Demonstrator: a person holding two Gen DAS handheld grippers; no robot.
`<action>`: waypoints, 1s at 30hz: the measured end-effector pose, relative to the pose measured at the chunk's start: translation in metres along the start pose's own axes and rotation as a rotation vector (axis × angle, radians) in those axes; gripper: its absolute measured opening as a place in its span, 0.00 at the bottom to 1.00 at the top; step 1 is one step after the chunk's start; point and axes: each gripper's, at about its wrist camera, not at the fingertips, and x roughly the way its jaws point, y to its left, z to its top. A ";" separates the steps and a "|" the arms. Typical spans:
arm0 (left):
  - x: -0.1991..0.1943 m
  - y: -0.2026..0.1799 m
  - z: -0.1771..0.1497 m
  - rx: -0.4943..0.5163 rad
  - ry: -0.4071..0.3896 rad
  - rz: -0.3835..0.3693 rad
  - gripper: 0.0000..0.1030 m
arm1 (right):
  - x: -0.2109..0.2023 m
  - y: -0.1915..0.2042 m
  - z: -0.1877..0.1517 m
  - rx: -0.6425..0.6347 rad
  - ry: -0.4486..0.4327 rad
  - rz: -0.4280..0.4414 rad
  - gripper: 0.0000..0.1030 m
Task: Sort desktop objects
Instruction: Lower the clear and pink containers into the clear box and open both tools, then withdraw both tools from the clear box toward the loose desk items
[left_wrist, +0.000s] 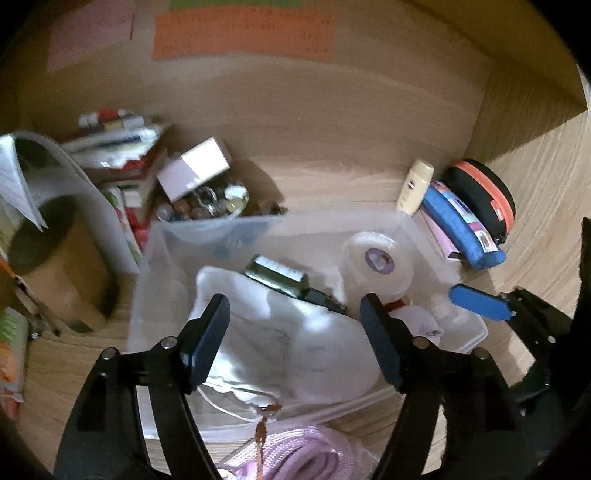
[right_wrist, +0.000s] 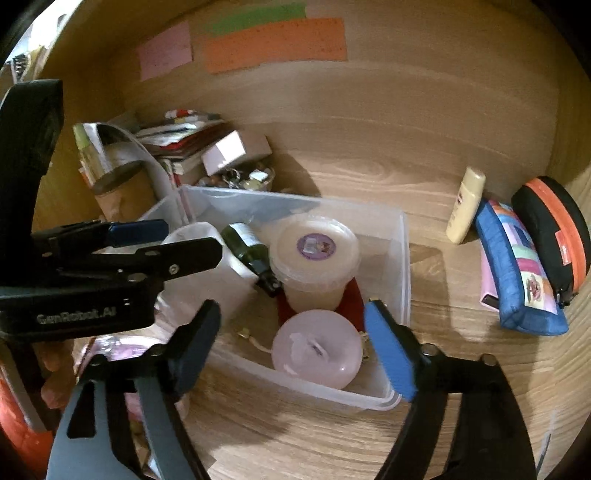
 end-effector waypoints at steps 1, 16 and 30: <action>-0.002 0.000 0.001 0.000 -0.005 0.003 0.73 | -0.003 0.002 0.000 -0.004 -0.006 0.001 0.82; -0.056 0.009 -0.005 0.013 -0.098 0.097 0.94 | -0.035 0.010 -0.009 0.019 -0.022 -0.042 0.87; -0.087 0.049 -0.045 -0.021 -0.062 0.183 0.95 | -0.055 0.032 -0.036 -0.039 0.011 -0.064 0.87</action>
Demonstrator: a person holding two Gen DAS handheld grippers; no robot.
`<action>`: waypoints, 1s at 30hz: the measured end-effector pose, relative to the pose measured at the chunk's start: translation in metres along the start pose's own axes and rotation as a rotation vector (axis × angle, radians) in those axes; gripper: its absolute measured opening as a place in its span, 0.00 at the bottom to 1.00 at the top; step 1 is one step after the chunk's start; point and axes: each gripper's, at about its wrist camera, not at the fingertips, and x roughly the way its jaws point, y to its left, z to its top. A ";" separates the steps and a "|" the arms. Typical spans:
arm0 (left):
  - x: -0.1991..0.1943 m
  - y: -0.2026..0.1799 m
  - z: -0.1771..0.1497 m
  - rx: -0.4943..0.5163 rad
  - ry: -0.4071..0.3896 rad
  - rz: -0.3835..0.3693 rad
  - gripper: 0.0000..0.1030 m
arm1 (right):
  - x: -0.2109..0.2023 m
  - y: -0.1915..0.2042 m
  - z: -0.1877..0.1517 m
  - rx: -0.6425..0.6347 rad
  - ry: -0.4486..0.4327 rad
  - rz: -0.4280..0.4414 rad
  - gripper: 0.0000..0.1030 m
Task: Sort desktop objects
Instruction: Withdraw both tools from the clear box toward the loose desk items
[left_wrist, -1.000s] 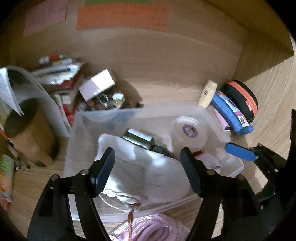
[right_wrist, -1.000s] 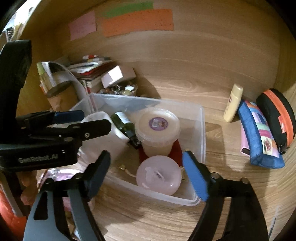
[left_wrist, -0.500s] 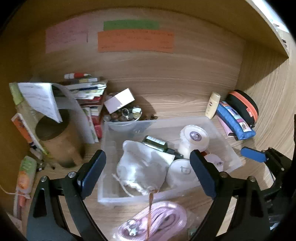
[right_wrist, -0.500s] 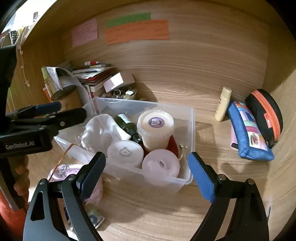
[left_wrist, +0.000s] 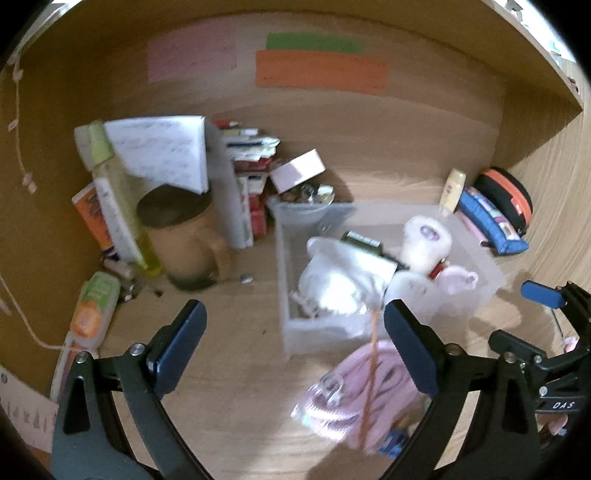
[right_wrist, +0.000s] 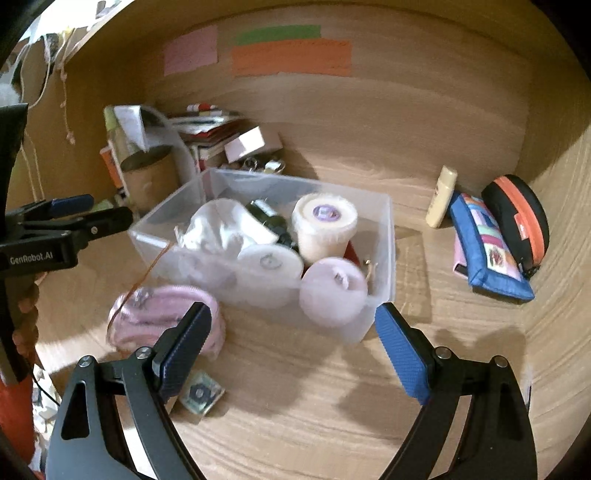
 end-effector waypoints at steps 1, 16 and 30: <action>-0.001 0.002 -0.004 -0.001 0.006 0.004 0.95 | 0.001 0.003 -0.003 -0.007 0.007 0.001 0.87; -0.002 0.009 -0.060 0.015 0.110 0.007 0.95 | 0.018 0.027 -0.047 -0.027 0.111 0.114 0.85; -0.011 -0.015 -0.103 0.025 0.183 -0.055 0.95 | 0.025 0.032 -0.061 -0.081 0.164 0.139 0.66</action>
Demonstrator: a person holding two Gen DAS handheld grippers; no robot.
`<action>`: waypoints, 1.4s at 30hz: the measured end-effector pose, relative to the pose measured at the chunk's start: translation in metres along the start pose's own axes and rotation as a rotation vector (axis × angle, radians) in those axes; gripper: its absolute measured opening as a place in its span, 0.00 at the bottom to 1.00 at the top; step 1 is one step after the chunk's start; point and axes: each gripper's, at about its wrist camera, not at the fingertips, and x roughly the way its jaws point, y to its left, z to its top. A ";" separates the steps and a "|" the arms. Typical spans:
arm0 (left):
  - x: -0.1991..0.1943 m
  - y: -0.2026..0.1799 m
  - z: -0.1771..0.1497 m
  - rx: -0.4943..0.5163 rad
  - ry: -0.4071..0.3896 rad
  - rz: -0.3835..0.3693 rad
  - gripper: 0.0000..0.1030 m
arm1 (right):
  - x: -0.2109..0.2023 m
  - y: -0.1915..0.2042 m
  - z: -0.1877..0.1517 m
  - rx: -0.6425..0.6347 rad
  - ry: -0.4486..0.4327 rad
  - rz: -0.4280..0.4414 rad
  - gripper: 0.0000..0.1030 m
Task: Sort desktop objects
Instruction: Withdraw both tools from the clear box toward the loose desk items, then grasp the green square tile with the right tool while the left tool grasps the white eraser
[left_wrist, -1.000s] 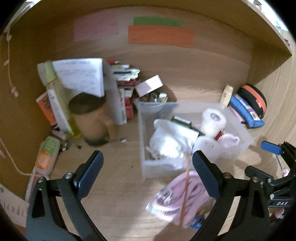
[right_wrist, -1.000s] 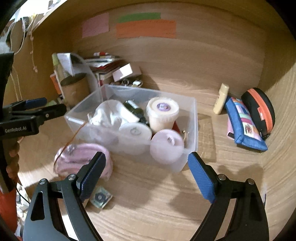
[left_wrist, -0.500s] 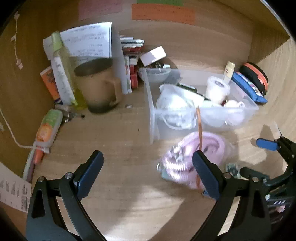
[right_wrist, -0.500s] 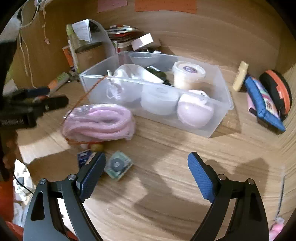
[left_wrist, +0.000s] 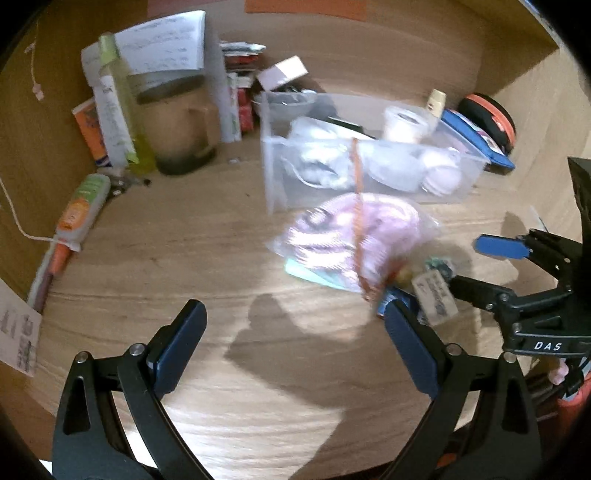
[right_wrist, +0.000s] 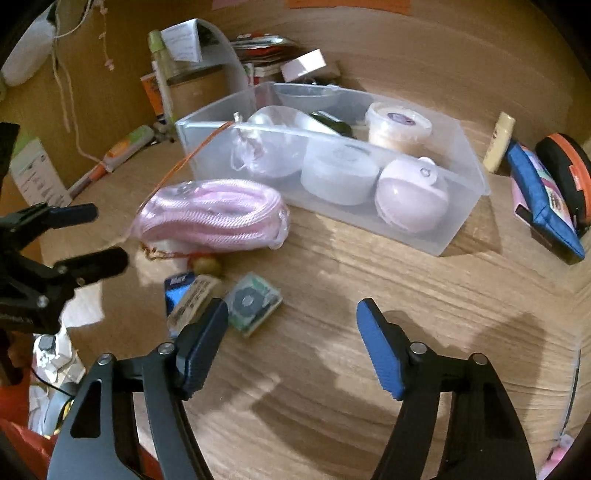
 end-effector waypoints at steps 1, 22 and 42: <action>0.001 -0.003 -0.001 0.001 0.005 -0.006 0.95 | 0.000 0.002 -0.002 -0.021 0.004 -0.004 0.66; 0.007 -0.050 -0.003 0.031 0.012 -0.032 0.93 | 0.003 -0.021 -0.005 0.008 0.011 0.069 0.37; 0.026 -0.068 0.008 0.024 0.060 -0.049 0.28 | -0.023 -0.045 -0.020 0.082 -0.084 0.107 0.37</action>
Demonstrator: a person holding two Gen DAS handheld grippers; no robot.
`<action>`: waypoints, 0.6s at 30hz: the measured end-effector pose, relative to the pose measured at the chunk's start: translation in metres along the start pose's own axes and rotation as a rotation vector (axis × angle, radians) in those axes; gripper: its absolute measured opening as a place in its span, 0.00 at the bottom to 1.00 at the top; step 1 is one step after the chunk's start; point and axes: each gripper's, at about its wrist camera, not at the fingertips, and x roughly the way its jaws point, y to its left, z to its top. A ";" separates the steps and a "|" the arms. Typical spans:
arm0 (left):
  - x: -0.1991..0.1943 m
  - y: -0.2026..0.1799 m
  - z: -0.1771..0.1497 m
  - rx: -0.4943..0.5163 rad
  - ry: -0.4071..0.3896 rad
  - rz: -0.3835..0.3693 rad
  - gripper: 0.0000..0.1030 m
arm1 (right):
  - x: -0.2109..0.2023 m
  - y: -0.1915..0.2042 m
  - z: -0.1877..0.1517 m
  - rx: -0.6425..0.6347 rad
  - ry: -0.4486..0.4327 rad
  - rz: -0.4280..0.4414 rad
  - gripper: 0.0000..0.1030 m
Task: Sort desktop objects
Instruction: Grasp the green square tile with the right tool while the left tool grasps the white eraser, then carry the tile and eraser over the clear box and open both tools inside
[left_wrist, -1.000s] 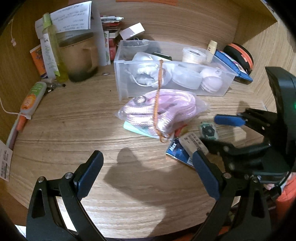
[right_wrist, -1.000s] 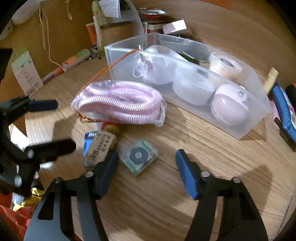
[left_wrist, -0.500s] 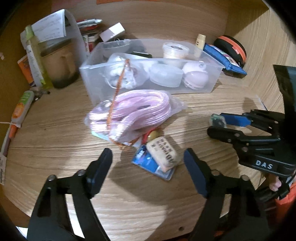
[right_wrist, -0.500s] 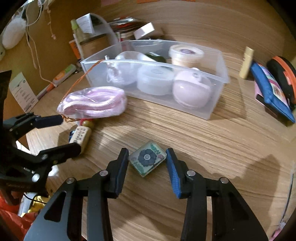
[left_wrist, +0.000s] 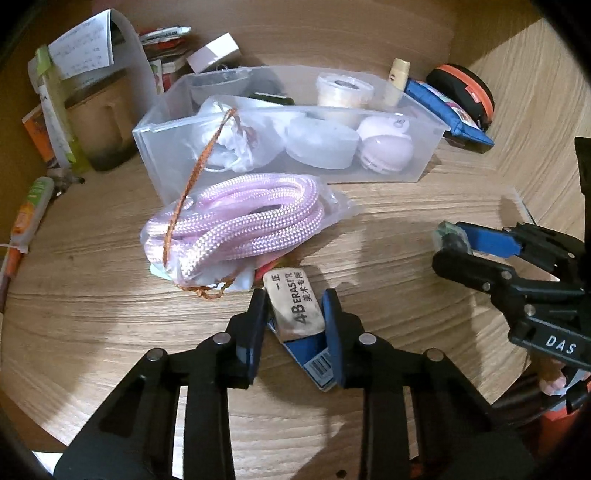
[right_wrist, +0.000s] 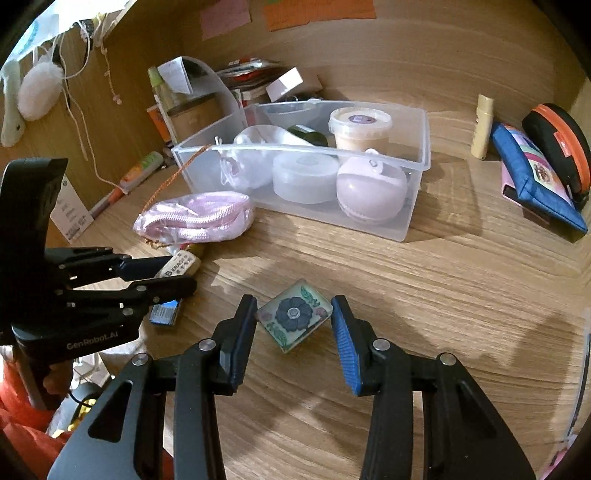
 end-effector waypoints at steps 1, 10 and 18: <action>-0.002 0.000 0.000 0.000 -0.006 0.000 0.26 | -0.001 -0.001 0.001 0.004 -0.005 0.002 0.37; -0.022 -0.004 0.011 0.030 -0.071 -0.006 0.21 | -0.015 -0.002 0.009 0.022 -0.053 -0.001 0.37; -0.036 -0.003 0.025 0.038 -0.116 -0.041 0.21 | -0.022 -0.001 0.020 0.024 -0.081 -0.014 0.37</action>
